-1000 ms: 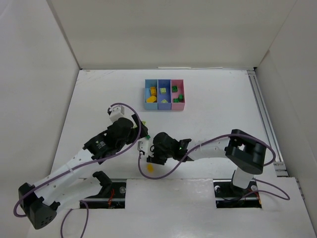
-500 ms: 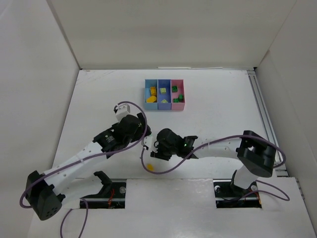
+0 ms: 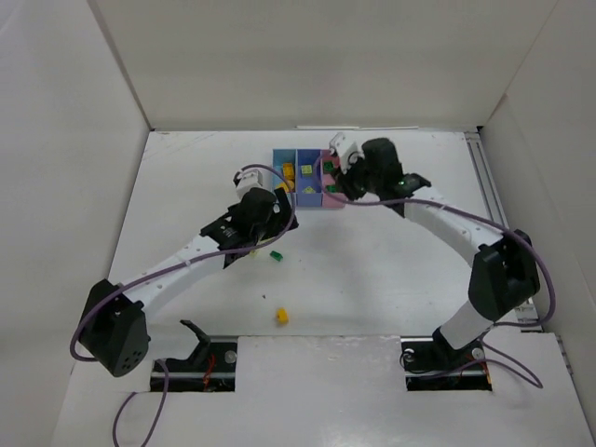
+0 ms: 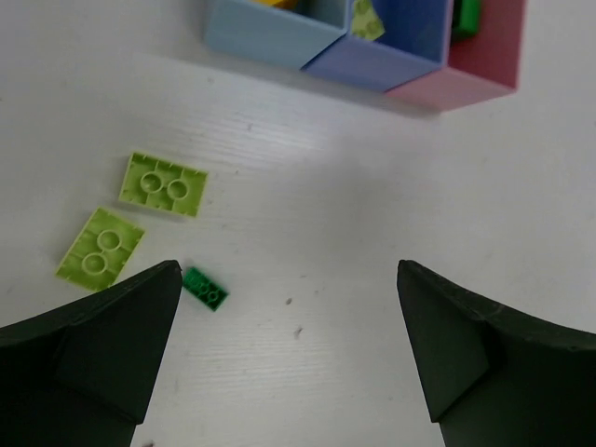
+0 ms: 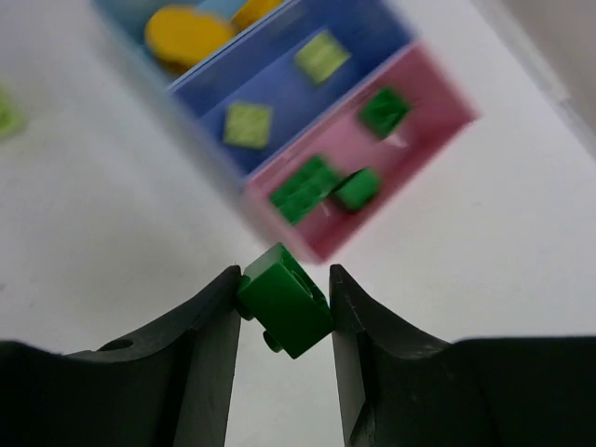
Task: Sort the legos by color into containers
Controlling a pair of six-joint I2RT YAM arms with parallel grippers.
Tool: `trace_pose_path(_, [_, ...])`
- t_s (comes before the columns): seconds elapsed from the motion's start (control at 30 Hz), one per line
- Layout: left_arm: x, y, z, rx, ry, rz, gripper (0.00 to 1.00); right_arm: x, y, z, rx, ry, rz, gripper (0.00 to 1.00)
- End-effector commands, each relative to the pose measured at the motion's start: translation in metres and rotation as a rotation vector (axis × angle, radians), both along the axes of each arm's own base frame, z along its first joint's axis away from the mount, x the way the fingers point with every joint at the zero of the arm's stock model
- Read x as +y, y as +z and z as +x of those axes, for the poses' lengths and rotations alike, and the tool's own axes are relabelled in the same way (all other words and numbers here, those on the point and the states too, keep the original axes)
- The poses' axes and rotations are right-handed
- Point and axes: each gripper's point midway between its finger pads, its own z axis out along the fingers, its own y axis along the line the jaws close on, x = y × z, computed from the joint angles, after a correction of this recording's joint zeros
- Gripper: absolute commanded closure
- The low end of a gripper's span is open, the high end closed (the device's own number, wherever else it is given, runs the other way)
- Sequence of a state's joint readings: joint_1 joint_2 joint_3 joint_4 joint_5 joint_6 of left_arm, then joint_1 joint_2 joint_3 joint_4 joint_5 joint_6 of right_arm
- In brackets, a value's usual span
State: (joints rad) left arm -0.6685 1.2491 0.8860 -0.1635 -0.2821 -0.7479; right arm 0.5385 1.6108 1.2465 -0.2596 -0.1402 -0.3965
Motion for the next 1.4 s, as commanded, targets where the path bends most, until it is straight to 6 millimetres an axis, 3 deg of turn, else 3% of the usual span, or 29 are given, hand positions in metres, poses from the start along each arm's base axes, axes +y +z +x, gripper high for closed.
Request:
trace_pose_path(0.0, [0.013,-0.008,-0.006,0.040,-0.042,0.043,0.00,-0.008,0.054,0.040,-0.102,-0.050,0.126,0.86])
trace_pose_path(0.07, [0.015,0.015,0.008,-0.033,-0.032,-0.021,0.00,-0.010,0.054,0.047,-0.101,-0.030,0.131,0.86])
trace_pose_path(0.13, [0.016,0.020,0.012,-0.065,-0.039,-0.029,0.00,-0.007,0.063,0.058,-0.116,-0.024,0.148,0.86])
trace_pose_path(0.2, [0.015,0.021,0.014,-0.065,-0.039,-0.029,0.00,-0.004,0.053,0.066,-0.098,-0.021,0.131,0.86])
trace_pose_path(0.23, [0.016,0.013,0.016,-0.050,-0.034,-0.003,0.00,0.001,0.062,0.072,-0.115,-0.012,0.144,0.85])
trace_pose_path(0.3, [0.015,0.009,0.018,-0.023,-0.035,0.014,0.00,0.004,0.050,0.080,-0.090,-0.013,0.133,0.85])
trace_pose_path(0.37, [0.014,-0.004,0.019,0.017,-0.035,0.039,0.00,0.002,0.053,0.094,-0.107,-0.056,0.123,0.84])
trace_pose_path(0.4, [0.015,-0.010,0.018,0.036,-0.036,0.050,0.00,0.000,0.038,0.101,-0.080,-0.084,0.103,0.84])
trace_pose_path(0.47, [0.013,-0.013,0.021,0.044,-0.036,0.055,0.00,-0.007,0.036,0.115,-0.094,-0.147,0.066,0.84])
trace_pose_path(0.5, [0.013,-0.014,0.021,0.053,-0.036,0.061,0.00,-0.006,0.023,0.118,-0.071,-0.147,0.053,0.83])
trace_pose_path(0.67, [0.014,-0.014,0.019,0.055,-0.030,0.054,0.00,0.003,0.022,0.120,-0.075,-0.129,0.062,0.80])
trace_pose_path(1.23, [0.015,-0.015,0.018,0.061,-0.030,0.058,0.00,-0.004,0.014,0.117,-0.063,-0.161,0.044,0.79])
trace_pose_path(1.37, [0.015,-0.015,0.018,0.061,-0.030,0.058,0.00,-0.004,0.014,0.117,-0.063,-0.161,0.044,0.67])
